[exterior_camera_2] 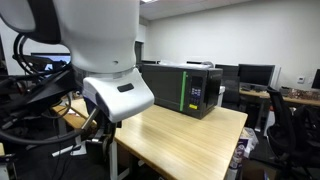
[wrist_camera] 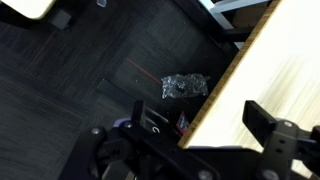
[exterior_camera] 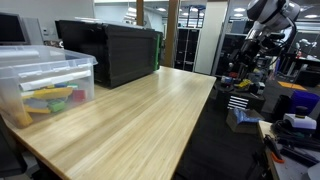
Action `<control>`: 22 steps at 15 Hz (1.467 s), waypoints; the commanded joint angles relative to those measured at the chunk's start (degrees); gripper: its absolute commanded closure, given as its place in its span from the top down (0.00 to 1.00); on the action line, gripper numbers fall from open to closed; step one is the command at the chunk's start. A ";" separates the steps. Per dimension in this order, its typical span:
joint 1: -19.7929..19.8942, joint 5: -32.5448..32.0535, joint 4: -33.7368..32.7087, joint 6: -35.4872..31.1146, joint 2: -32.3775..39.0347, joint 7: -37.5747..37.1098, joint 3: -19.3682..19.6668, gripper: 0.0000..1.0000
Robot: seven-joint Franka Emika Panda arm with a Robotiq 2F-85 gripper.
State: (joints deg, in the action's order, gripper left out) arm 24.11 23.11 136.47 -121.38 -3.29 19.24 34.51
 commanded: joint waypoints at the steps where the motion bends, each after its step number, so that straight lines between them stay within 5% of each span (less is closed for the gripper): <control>1: 1.60 2.37 -0.42 -1.70 2.56 1.63 0.05 1.00; 6: 1.83 0.78 -0.02 -0.34 1.13 -0.03 -0.72 1.00; 15: 4.66 7.25 0.70 -2.15 3.91 0.93 1.58 1.00; 22: 6.02 11.85 4.23 -13.02 3.93 2.83 2.94 1.00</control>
State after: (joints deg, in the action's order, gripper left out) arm 29.87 31.07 138.74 -130.51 0.60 19.38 37.68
